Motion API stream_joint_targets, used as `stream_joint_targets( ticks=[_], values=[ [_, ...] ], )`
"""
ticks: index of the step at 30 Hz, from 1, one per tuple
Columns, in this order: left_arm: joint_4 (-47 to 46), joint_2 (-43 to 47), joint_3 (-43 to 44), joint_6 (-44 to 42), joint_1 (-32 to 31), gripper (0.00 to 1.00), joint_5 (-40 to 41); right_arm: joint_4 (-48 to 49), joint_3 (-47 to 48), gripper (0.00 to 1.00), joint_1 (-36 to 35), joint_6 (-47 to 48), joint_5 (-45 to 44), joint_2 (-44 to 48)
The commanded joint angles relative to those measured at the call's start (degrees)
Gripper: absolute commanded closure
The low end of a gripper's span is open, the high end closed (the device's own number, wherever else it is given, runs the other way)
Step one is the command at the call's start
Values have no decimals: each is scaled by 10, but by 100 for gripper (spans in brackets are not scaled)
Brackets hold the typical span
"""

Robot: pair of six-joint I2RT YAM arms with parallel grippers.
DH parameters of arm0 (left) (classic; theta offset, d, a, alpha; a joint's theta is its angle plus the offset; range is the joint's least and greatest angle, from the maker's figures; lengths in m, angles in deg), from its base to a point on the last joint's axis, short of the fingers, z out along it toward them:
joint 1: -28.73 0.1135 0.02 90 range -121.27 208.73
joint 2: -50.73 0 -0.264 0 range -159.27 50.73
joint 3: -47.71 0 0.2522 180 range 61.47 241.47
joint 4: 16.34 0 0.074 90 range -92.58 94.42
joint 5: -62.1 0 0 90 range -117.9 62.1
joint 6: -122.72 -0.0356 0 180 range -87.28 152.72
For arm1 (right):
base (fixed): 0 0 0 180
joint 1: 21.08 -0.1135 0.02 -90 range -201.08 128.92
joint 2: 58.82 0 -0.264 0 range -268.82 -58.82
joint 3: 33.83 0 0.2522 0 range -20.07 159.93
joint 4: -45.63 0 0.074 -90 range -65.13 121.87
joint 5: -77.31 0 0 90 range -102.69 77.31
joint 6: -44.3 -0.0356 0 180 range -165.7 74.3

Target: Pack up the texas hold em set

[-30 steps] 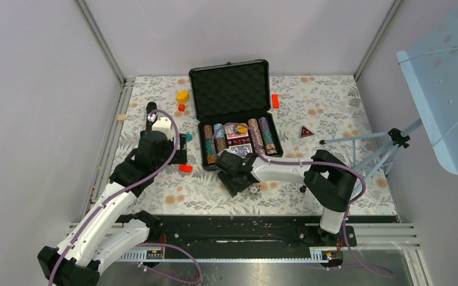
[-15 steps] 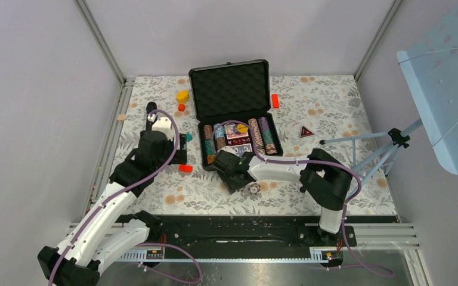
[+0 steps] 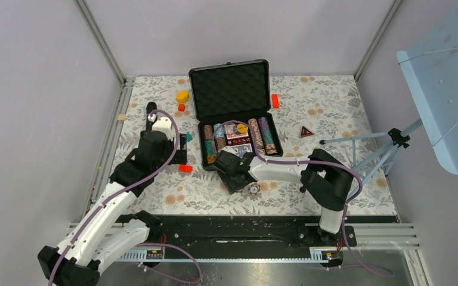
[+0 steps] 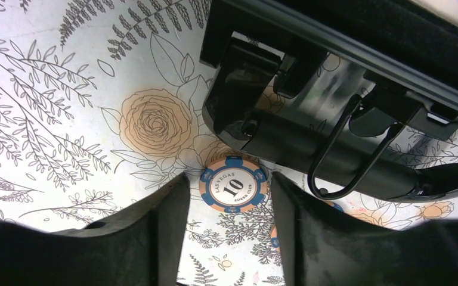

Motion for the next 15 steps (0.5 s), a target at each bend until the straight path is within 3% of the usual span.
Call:
stream_joint_targets(
  ticks=[1, 5, 15],
  values=[
    [-22, 1, -1, 0, 2, 1, -9, -25, -20, 36, -2, -9, -16, 4],
    [-23, 1, -1, 0, 2, 1, -10, -39, -14, 32, -2, -2, -37, -4],
    [-23, 0, -1, 0, 2, 1, -10, 10, -51, 39, -2, -9, 29, -5]
  ],
)
